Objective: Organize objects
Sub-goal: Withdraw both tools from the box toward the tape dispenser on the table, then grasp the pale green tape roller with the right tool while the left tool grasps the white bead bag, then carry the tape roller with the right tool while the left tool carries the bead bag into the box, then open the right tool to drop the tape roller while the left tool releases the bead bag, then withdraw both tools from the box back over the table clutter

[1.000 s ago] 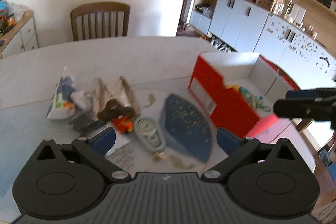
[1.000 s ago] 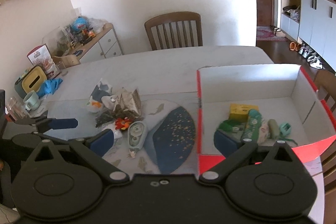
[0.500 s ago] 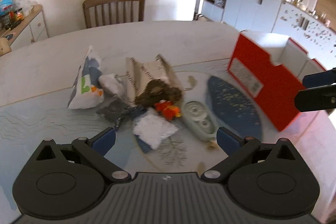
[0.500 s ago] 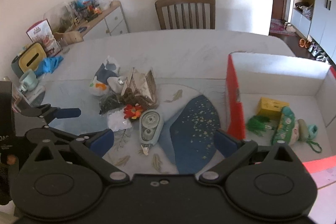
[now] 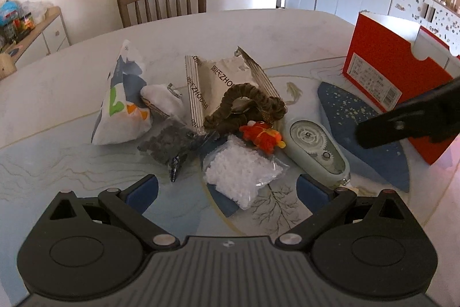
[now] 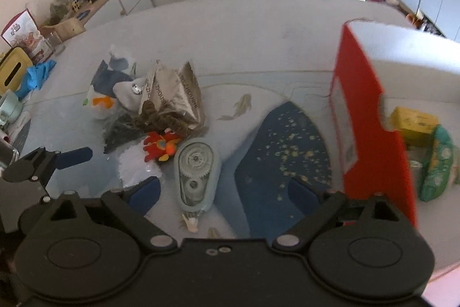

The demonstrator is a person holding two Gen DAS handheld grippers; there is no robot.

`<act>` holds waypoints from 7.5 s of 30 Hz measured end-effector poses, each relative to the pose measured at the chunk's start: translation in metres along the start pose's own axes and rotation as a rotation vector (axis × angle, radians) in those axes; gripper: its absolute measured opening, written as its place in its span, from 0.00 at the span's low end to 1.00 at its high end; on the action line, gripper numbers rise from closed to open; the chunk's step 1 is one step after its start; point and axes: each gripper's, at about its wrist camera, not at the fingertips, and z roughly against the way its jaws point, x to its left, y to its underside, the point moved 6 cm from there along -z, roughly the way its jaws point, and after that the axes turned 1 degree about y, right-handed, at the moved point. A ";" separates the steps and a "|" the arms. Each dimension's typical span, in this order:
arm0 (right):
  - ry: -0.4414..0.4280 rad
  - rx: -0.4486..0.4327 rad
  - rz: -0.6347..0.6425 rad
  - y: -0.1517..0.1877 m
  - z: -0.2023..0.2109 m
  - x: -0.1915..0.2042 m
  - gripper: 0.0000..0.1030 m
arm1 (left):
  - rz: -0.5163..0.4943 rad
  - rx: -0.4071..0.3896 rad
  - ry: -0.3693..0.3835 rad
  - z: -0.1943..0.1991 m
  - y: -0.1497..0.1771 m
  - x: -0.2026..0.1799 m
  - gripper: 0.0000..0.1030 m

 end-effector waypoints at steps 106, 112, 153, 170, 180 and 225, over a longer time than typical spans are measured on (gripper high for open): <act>-0.084 0.000 0.154 0.040 0.088 -0.033 0.44 | -0.004 0.016 0.025 0.066 -0.006 -0.092 0.33; -0.086 -0.054 0.140 0.020 0.118 -0.055 0.44 | 0.012 -0.019 0.054 0.086 -0.037 -0.112 0.33; 0.084 -0.042 0.076 -0.036 0.080 -0.276 0.44 | -0.162 0.128 0.020 -0.032 -0.135 -0.290 0.33; 0.086 0.125 0.109 -0.038 0.023 -0.284 0.45 | -0.111 0.313 -0.019 -0.076 -0.125 -0.286 0.34; 0.090 0.164 0.104 -0.039 0.019 -0.285 0.45 | -0.121 0.404 -0.022 -0.089 -0.125 -0.289 0.34; -0.043 -0.161 0.096 -0.025 0.169 -0.222 0.61 | -0.016 -0.018 0.122 0.077 -0.137 -0.256 0.71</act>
